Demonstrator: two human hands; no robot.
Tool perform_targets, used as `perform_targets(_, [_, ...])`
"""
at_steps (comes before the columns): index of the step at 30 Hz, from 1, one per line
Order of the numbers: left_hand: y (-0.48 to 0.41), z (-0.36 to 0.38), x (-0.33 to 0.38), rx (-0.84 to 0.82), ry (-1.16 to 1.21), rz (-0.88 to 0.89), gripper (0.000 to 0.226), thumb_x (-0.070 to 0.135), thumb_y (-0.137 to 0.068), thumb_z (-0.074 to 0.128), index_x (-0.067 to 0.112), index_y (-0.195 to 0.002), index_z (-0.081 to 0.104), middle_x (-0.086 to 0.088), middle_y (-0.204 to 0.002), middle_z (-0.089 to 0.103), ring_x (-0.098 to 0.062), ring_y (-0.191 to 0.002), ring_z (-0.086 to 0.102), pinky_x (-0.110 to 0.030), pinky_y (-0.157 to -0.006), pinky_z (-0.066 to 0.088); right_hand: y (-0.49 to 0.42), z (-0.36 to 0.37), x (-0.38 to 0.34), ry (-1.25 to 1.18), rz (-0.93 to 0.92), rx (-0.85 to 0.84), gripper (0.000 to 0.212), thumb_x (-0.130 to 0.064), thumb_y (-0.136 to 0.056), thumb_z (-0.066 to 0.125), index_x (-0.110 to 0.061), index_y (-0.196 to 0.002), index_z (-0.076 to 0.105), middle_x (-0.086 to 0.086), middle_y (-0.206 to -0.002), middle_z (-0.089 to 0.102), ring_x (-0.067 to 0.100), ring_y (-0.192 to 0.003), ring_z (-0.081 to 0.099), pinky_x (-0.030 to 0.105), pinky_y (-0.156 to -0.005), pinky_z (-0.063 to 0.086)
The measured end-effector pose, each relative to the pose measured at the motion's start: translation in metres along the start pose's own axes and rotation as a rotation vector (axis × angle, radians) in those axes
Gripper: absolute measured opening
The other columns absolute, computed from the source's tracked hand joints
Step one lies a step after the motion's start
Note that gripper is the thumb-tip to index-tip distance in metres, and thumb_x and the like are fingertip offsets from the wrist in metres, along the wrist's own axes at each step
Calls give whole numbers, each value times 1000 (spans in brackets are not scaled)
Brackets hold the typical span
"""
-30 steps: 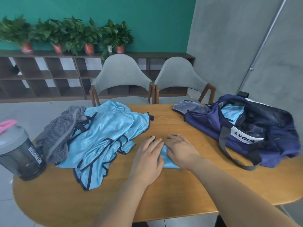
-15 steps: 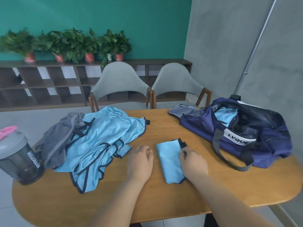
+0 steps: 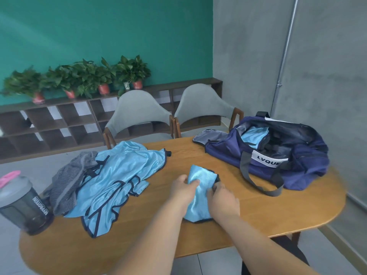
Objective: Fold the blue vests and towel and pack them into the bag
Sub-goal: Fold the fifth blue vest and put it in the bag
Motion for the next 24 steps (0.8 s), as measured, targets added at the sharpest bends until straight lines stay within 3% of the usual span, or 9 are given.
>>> perform_targets(2, [10, 2, 8, -29, 17, 37, 34, 41, -93, 72, 27, -123, 65, 3, -112, 73, -20, -94, 73, -43, -89, 61, -6, -9, 3, -197, 34, -74, 36, -41, -105, 48, -20, -134, 47, 5, -114, 68, 31, -114, 64, 39, -90, 46])
perform_targets(5, [24, 3, 26, -79, 91, 56, 23, 39, -98, 71, 35, -118, 60, 3, -108, 73, -22, -92, 76, -46, -85, 64, -13, -31, 12, -461, 79, -158, 73, -47, -103, 56, -16, -160, 24, 9, -131, 61, 31, -120, 62, 37, -94, 49])
perform_targets(7, [31, 5, 38, -140, 183, 36, 21, 36, -99, 73, 35, -116, 60, -1, -104, 77, -25, -89, 78, -50, -85, 64, -17, -48, 23, -695, 84, -227, 95, -56, -95, 64, -22, -166, 10, 2, -153, 50, 26, -130, 58, 43, -109, 48])
perform_targets(9, [38, 9, 51, -210, 253, 15, 26, 33, -99, 74, 27, -122, 63, -6, -104, 80, -29, -90, 79, -56, -88, 63, -18, -66, 34, -928, 88, -295, 110, -67, -77, 78, -40, -163, 15, -4, -156, 50, 23, -129, 62, 49, -109, 51])
perform_targets(11, [43, 17, 62, -274, 301, -9, 26, 33, -99, 74, 25, -122, 66, -6, -105, 81, -30, -93, 79, -57, -92, 61, -16, -87, 39, -1089, 57, -301, 107, -60, -71, 86, -47, -159, 28, -6, -151, 55, 20, -124, 66, 48, -106, 54])
perform_targets(15, [40, 41, 84, -372, 384, -38, 29, 35, -96, 77, 28, -123, 67, -5, -109, 80, -31, -97, 79, -59, -94, 60, -16, -126, 43, -1291, -8, -217, 67, -25, -93, 79, -36, -151, 46, 1, -132, 71, 26, -113, 73, 52, -101, 57])
perform_targets(18, [30, 63, 99, -363, 365, -27, 28, 39, -96, 76, 32, -122, 68, -3, -109, 80, -31, -97, 78, -59, -90, 61, -18, -149, 43, -1399, -20, -151, 51, -14, -97, 74, -35, -140, 57, 11, -121, 76, 33, -108, 75, 54, -96, 59])
perform_targets(21, [15, 87, 114, -314, 255, 56, 33, 42, -97, 74, 34, -127, 64, 0, -119, 75, -27, -101, 76, -54, -89, 63, -36, -166, 49, -1334, 19, 22, 45, -9, -98, 71, -33, -136, 62, 9, -111, 79, 31, -103, 76, 54, -93, 60])
perform_targets(24, [0, 108, 127, -316, 118, 141, 55, 40, -94, 75, 41, -143, 50, 6, -137, 61, -24, -110, 69, -48, -91, 63, -66, -179, 59, -1201, 80, 130, 41, -8, -99, 69, -31, -133, 66, 7, -105, 80, 29, -98, 77, 54, -89, 62])
Point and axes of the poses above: each hand's wrist, its own y-axis away from the middle knuckle, its own z-axis out of the palm, x = y × z, the point moved 2 cm from there along -y, towards the middle knuckle
